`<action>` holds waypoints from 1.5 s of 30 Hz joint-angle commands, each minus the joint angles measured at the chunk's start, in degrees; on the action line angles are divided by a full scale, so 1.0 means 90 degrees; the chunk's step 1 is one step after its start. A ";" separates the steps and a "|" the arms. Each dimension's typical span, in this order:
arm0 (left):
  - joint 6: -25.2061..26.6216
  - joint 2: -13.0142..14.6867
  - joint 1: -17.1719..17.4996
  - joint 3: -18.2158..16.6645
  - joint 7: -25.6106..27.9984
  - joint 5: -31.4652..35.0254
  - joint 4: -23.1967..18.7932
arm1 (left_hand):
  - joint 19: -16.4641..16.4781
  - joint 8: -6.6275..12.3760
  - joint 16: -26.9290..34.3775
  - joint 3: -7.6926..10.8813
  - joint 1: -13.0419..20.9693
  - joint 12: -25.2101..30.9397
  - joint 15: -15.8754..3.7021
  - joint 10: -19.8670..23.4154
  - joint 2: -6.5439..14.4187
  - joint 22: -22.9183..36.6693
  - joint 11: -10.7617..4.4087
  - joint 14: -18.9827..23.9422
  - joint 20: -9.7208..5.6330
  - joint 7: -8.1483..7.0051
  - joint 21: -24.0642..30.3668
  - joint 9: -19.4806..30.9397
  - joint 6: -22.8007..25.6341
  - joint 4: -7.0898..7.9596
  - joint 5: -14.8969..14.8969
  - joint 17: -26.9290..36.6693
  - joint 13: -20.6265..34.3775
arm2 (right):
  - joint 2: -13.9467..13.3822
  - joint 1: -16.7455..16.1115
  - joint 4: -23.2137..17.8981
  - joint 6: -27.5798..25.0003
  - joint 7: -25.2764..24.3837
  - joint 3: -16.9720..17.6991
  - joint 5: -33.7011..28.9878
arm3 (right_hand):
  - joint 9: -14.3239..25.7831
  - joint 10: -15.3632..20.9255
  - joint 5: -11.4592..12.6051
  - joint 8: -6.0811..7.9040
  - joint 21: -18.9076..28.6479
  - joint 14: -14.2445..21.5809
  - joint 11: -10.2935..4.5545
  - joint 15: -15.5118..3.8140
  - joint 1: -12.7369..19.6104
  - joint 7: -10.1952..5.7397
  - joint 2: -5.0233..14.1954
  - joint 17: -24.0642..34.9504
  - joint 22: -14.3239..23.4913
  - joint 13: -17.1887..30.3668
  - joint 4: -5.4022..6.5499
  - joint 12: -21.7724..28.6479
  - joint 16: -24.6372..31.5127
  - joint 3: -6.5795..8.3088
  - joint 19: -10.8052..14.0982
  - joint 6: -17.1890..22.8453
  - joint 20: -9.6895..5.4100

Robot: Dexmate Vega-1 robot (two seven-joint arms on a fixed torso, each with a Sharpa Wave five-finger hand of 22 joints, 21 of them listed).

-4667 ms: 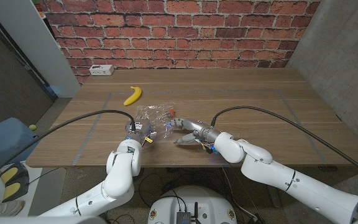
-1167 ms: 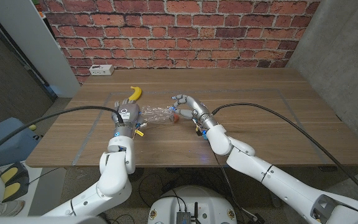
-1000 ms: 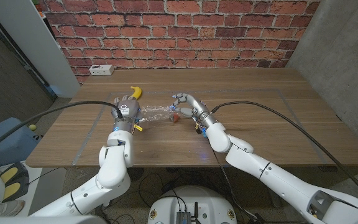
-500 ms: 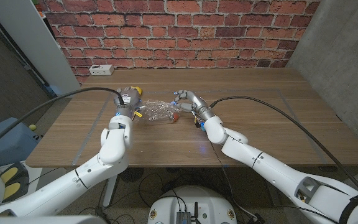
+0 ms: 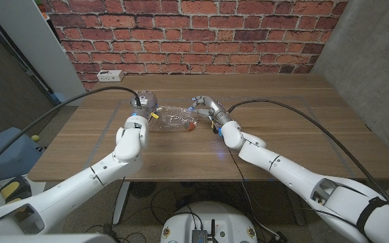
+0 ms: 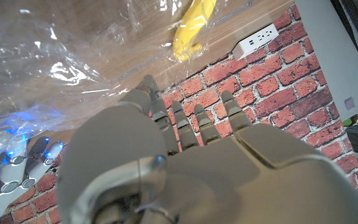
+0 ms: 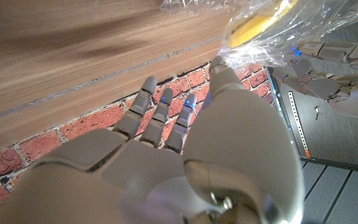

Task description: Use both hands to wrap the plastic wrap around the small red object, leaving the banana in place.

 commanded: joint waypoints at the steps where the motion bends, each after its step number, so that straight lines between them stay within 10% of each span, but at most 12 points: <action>1: -0.0334 -0.0287 -0.0682 0.0448 0.0054 -0.0311 0.0805 | -0.0003 -0.0027 -0.0014 0.0028 -0.0045 -0.0017 -0.0072 0.0051 0.0018 0.0029 -0.0007 0.0038 -0.0021 0.0010 0.0036 0.0027 0.0032 0.0027 -0.0020 0.0018 0.0019 | 0.0167 0.0384 0.0627 -0.0115 0.0148 -0.0147 0.0200 | 0.0021 0.0005 -0.0036 -0.0030 -0.0028 0.0032 0.0043 -0.0490 -0.0054 -0.0023 0.0012 0.0017 0.0024 0.0013 0.0002 -0.0008 -0.0026 0.0078 0.0006 -0.0053 0.0022; 12: -0.0397 -0.0512 -0.1045 0.0842 0.0115 -0.0483 0.1354 | -0.0009 -0.0215 -0.0033 0.0005 -0.0095 -0.0063 -0.0082 0.0059 -0.0018 0.0028 -0.0005 0.0053 -0.0020 0.0049 0.0037 0.0010 -0.0268 0.0029 -0.0031 0.0018 0.0022 | 0.0286 0.0608 0.1066 -0.0290 0.0208 -0.0305 0.0285 | 0.0032 0.0032 -0.0060 -0.0065 -0.0032 0.0082 0.0088 -0.0467 -0.0103 -0.0052 0.0029 0.0033 0.0025 0.0024 0.0021 -0.0016 -0.0013 0.0121 0.0017 -0.0127 0.0033; 20: -0.0111 -0.0537 -0.1172 0.1132 0.0051 -0.0305 0.1478 | -0.0150 -0.1345 -0.0072 -0.0309 -0.0438 -0.0328 -0.0045 -0.0423 -0.0241 0.0018 0.0030 -0.0100 0.0030 -0.0577 -0.0025 -0.0275 -0.2528 0.0005 -0.0090 0.0059 0.0033 | 0.0424 0.0777 0.1371 -0.0408 0.0134 -0.0445 0.0258 | 0.0040 0.0028 -0.0083 -0.0123 -0.0039 0.0117 0.0087 -0.0488 -0.0117 -0.0099 0.0053 0.0062 0.0027 0.0034 0.0021 -0.0036 0.0009 0.0174 0.0013 -0.0256 0.0029; 25: 0.0128 -0.0583 -0.0965 0.1046 0.0559 -0.0284 0.1393 | -0.0217 -0.1391 -0.0061 -0.0474 -0.0573 -0.0388 -0.0046 -0.0727 -0.0352 0.0018 0.0000 -0.0141 0.0037 -0.0655 -0.0062 -0.0431 -0.3561 -0.0013 -0.0117 0.0054 0.0039 | 0.0472 0.0863 0.1474 -0.0545 0.0074 -0.0577 0.0148 | 0.0043 0.0035 -0.0093 -0.0129 -0.0036 0.0138 0.0107 -0.0478 -0.0125 -0.0088 0.0051 0.0070 0.0028 0.0039 0.0020 -0.0039 0.0018 0.0191 0.0028 -0.0261 0.0033; 30: -0.0217 -0.0597 -0.0435 0.0458 0.1761 -0.0912 0.1070 | -0.0203 -0.1327 0.0003 -0.0595 -0.1025 -0.0375 -0.0094 -0.0894 -0.0124 0.0033 0.0019 -0.0117 -0.0046 -0.0697 -0.0053 -0.0527 -0.4041 0.0311 -0.0112 0.0128 0.0048 | 0.0520 0.0924 0.1578 -0.0622 0.0031 -0.0663 0.0104 | 0.0046 0.0058 -0.0103 -0.0121 -0.0036 0.0162 0.0113 -0.0502 -0.0132 -0.0081 0.0047 0.0087 0.0029 0.0044 0.0016 -0.0038 0.0036 0.0204 0.0034 -0.0234 0.0027; 33: -0.0858 -0.0507 -0.0083 0.0004 0.2410 -0.1573 0.0814 | -0.0141 -0.1280 0.0053 -0.0567 -0.1235 -0.0334 -0.0131 -0.0851 0.0066 0.0046 0.0071 -0.0015 -0.0072 -0.0688 -0.0019 -0.0552 -0.4045 0.0513 -0.0084 0.0159 0.0051 | 0.0567 0.0947 0.1623 -0.0697 -0.0011 -0.0687 0.0103 | 0.0047 0.0064 -0.0111 -0.0119 -0.0036 0.0171 0.0107 -0.0512 -0.0148 -0.0082 0.0048 0.0101 0.0030 0.0048 0.0022 -0.0040 0.0048 0.0211 0.0038 -0.0223 0.0025; 38: -0.2399 -0.0079 0.0281 -0.0604 0.2559 -0.2887 0.0514 | -0.0133 -0.0893 0.0083 0.0173 -0.1771 -0.0052 -0.0090 -0.0047 0.0146 0.0103 0.0084 0.0323 -0.0054 -0.0492 0.0061 -0.0600 -0.2714 0.1225 -0.0003 0.0135 0.0054 | 0.0578 0.0980 0.1636 -0.0729 0.0011 -0.0736 0.0112 | 0.0050 0.0082 -0.0118 -0.0125 -0.0033 0.0190 0.0115 -0.0516 -0.0149 -0.0075 0.0044 0.0109 0.0030 0.0052 0.0015 -0.0038 0.0058 0.0226 0.0049 -0.0230 0.0014; 45: -0.3031 0.0332 0.0121 -0.0623 0.1602 -0.3584 0.0483 | -0.0066 -0.0579 0.0101 0.0611 -0.2308 0.0176 -0.0278 0.1134 -0.0086 0.0063 0.0151 0.1157 0.0039 0.0041 0.0115 -0.0629 -0.0760 0.1218 -0.0068 0.0047 0.0030 | 0.0552 0.0978 0.1528 -0.0830 0.0000 -0.0764 0.0102 | 0.0053 0.0077 -0.0138 -0.0191 -0.0033 0.0200 0.0135 -0.0506 -0.0215 -0.0121 0.0031 0.0120 0.0032 0.0063 0.0038 -0.0053 0.0053 0.0243 0.0061 -0.0377 0.0027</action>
